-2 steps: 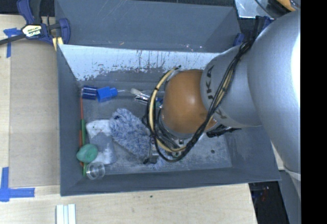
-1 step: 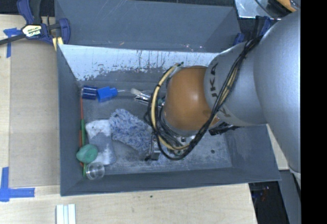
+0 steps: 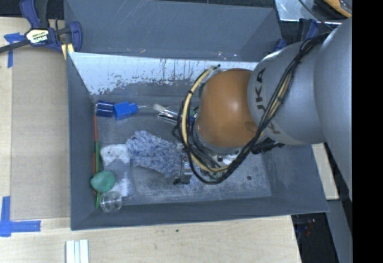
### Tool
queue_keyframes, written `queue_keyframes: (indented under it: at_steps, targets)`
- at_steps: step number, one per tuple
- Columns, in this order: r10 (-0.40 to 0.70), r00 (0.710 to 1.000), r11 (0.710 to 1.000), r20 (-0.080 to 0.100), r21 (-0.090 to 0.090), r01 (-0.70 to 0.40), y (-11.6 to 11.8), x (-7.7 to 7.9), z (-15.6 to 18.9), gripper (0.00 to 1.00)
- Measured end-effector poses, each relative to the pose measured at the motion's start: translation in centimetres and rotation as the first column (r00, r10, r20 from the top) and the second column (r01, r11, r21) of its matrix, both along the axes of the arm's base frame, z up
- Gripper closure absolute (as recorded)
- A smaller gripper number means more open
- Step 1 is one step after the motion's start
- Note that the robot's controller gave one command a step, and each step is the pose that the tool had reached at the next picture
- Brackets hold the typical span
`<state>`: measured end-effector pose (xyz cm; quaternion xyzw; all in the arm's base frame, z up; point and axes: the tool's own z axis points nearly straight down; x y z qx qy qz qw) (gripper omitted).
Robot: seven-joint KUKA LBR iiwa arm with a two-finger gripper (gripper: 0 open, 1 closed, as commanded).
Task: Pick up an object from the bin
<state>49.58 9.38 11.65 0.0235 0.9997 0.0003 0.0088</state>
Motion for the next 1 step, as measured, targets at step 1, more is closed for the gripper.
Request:
queue_keyframes:
  at_steps: [1]
  targets:
    - [0.002, 1.000, 1.000, 0.002, 0.000, -0.002, -0.02, 0.04, 5.07, 1.00]
